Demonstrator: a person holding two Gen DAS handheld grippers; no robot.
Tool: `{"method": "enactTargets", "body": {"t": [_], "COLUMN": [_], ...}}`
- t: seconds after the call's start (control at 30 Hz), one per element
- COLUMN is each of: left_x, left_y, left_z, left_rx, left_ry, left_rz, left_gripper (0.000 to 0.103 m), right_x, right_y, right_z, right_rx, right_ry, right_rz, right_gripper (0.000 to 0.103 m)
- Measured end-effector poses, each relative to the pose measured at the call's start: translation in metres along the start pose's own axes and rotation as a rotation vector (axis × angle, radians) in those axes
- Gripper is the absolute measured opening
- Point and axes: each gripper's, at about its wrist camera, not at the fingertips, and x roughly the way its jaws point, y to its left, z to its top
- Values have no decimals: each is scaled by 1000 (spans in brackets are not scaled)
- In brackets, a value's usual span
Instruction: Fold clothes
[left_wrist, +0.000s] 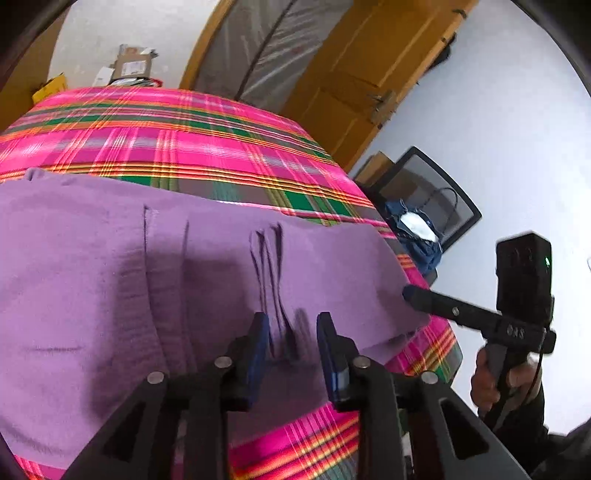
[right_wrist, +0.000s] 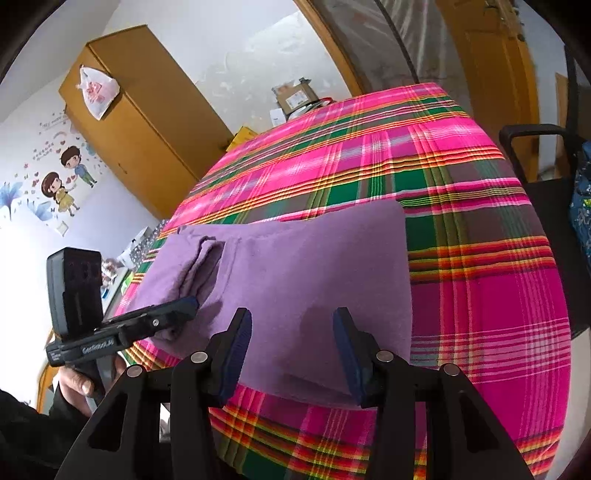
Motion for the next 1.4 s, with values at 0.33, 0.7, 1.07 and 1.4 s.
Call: {"method": "enactTargets", "body": {"t": [0.33, 0.7, 1.07, 1.4], "left_x": [24, 5, -7, -24], "left_y": [4, 7, 21, 5], "left_z": [4, 5, -1, 13], "left_rx": [-19, -61, -66, 3], "left_ry": [38, -12, -24, -77], "left_rz": [21, -38, 22, 30], "left_gripper": [21, 10, 10, 14], "right_x": [0, -4, -5, -14], "right_y": [-2, -4, -8, -12], "right_z": [-2, -2, -2, -2], "right_rx": [6, 14, 28, 17], "right_ry": [3, -7, -16, -81], "right_rz": [-3, -7, -15, -86], "right_gripper": [48, 48, 48, 48]}}
